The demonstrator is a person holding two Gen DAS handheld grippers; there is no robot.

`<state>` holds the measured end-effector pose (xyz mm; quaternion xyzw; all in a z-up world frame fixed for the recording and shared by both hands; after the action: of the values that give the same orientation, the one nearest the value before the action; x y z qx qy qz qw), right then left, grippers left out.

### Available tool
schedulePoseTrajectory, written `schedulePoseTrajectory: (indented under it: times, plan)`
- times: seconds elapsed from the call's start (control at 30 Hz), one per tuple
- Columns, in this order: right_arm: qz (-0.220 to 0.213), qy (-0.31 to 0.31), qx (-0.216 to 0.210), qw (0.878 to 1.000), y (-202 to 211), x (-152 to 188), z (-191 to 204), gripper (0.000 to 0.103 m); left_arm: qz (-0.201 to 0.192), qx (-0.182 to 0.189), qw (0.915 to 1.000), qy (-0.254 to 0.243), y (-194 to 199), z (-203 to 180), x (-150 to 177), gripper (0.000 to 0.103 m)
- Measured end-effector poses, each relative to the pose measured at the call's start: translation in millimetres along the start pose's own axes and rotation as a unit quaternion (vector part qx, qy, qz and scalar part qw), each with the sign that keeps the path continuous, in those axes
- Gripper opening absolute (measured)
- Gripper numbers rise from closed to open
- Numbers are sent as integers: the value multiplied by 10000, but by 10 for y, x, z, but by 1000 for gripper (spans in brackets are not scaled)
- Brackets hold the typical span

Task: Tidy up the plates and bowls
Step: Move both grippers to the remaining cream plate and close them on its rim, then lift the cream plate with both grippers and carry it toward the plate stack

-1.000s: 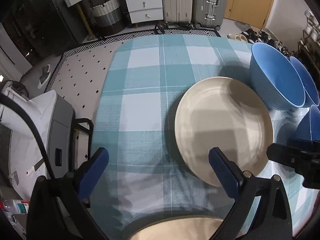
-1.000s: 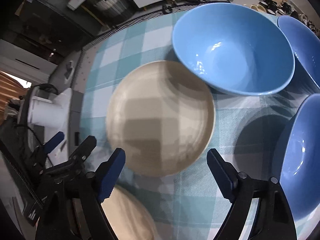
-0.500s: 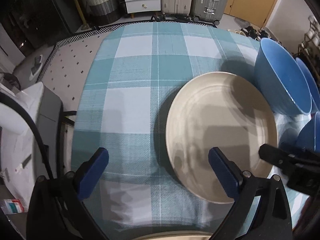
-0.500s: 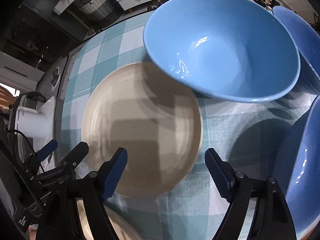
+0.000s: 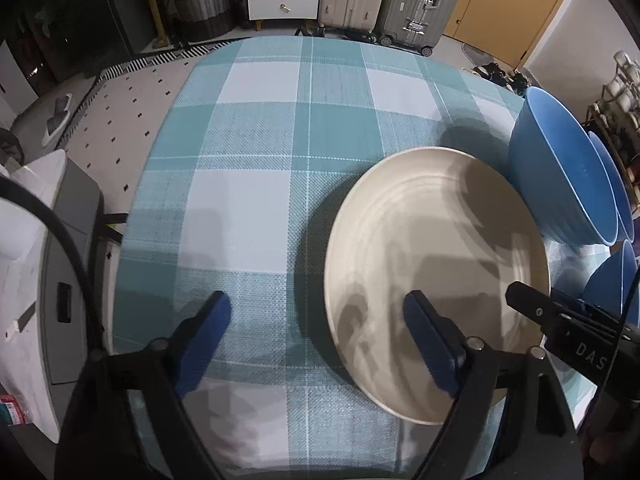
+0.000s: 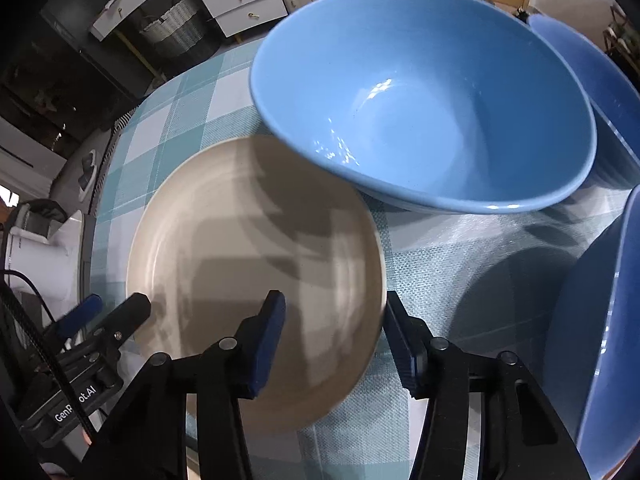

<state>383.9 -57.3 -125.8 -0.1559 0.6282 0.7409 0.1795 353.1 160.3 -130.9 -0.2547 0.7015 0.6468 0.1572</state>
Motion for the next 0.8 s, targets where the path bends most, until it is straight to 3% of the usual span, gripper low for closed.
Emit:
schedulePoseTrajectory:
  times: [0.07, 0.23, 0.3, 0.47, 0.57, 0.67, 0.8]
  plan:
    - [-22, 2, 19, 10000, -23, 0, -10, 50, 104, 28, 9999, -2, -45, -7, 22, 53]
    - [11, -44, -20, 10000, -65, 15, -26, 48, 170, 114, 9997, 136, -119, 12, 73, 51]
    - [-20, 8, 65, 10000, -38, 21, -50, 39, 163, 126, 9996, 215, -137, 32, 85, 44]
    - [-106, 91, 182, 9997, -15, 32, -81, 27, 117, 74, 9995, 287, -136, 53, 83, 37]
    - [-82, 116, 2, 9999, -11, 59, -67, 17, 101, 80, 9995, 290, -137, 36, 91, 28]
    - [-133, 174, -55, 9997, 15, 103, -50, 15, 97, 109, 9996, 240, -122, 0, 122, 18]
    - [-205, 202, -134, 9995, 52, 145, -50, 14, 94, 21, 9998, 151, -98, -1, 151, 17]
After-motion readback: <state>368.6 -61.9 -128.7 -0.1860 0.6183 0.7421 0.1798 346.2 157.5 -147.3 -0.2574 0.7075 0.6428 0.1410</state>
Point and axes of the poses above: each gripper's, at about its wrist camera, not at the fingertips, and y roughly against the way its jaws point, z to its left, x to its underside, the point moved 5 cm from there along -y, roughly the way its jaws point, and after that the axes turned 14 degrees about -z, right-handed, at the moved point
